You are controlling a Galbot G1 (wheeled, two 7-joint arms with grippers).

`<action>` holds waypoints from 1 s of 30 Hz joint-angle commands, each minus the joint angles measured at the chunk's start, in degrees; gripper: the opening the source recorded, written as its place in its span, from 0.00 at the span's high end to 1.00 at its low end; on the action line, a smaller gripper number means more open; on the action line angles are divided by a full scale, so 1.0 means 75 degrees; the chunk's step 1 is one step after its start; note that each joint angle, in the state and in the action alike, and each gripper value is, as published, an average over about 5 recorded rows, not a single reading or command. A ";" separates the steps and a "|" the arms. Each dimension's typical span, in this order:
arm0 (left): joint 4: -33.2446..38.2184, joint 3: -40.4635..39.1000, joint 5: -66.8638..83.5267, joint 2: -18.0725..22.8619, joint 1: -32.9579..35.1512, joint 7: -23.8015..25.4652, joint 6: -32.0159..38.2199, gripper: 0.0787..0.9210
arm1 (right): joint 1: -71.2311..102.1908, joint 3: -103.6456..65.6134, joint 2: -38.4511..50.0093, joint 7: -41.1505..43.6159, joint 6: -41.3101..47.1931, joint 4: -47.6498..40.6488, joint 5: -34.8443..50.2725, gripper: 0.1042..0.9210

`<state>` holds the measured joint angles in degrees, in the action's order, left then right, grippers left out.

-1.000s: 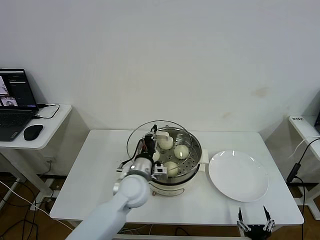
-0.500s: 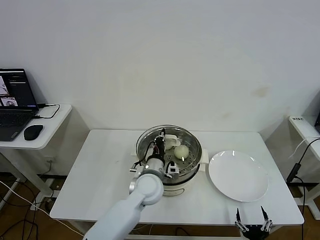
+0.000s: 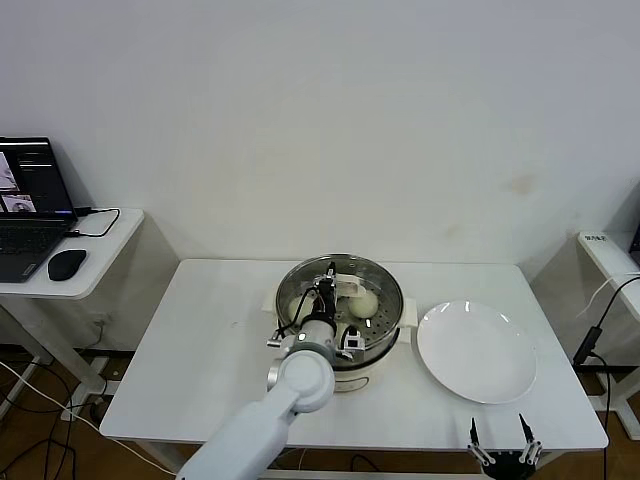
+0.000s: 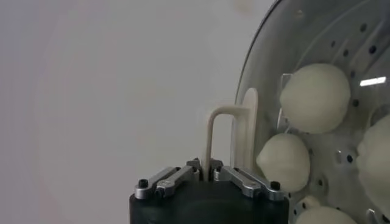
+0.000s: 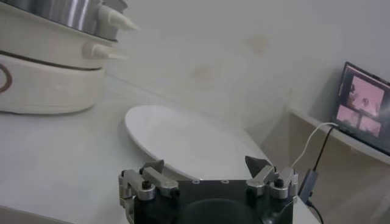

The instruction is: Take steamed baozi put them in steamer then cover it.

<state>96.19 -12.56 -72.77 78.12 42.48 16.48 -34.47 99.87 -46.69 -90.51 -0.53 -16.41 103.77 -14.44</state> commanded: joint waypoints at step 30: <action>0.3014 0.1760 0.4030 -0.1856 0.2995 -0.2737 0.1612 0.21 | 0.0061 0.0006 -0.0003 0.0005 -0.0073 -0.0092 -0.0052 0.12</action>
<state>107.74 -7.64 -62.40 72.44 52.06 8.19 -30.96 100.26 -46.79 -90.51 -0.54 -16.90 103.17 -14.78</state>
